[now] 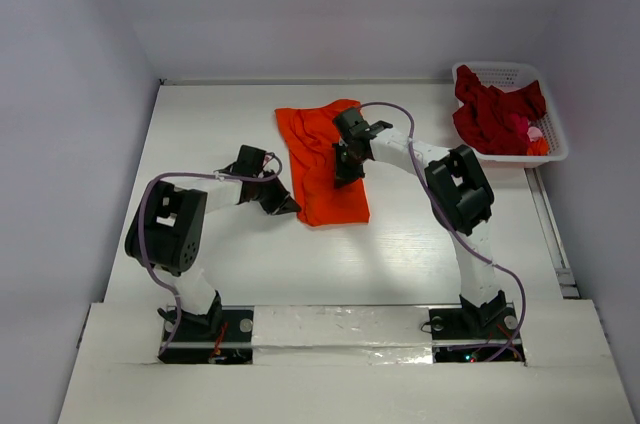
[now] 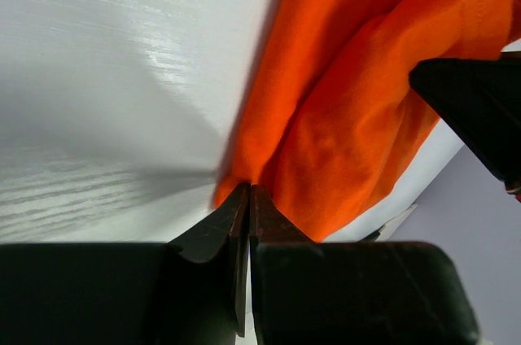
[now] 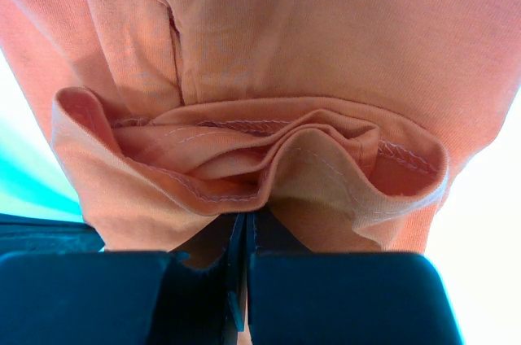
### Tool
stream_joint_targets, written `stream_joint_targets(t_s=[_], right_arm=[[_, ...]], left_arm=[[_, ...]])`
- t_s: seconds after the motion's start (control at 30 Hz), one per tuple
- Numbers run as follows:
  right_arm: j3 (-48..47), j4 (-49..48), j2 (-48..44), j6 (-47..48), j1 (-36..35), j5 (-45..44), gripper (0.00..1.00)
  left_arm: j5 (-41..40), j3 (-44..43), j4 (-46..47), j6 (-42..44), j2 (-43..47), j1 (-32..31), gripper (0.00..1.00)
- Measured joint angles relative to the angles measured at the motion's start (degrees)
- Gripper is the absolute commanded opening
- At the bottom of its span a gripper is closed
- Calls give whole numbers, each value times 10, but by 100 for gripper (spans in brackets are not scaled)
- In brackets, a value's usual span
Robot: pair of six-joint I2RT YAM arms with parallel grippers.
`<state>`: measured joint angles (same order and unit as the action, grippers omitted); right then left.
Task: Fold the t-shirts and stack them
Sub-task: Fold the folded rectangular tshirt in 1/3 of the way
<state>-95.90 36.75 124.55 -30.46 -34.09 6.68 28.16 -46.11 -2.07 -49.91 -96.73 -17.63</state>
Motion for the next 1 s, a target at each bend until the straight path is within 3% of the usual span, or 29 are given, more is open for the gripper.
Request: stream_joint_targets(t_s=[1.0], right_arm=[[0, 0, 0, 0, 0, 0, 0]], left_arm=[[-9, -37, 2, -10, -38, -34, 0]])
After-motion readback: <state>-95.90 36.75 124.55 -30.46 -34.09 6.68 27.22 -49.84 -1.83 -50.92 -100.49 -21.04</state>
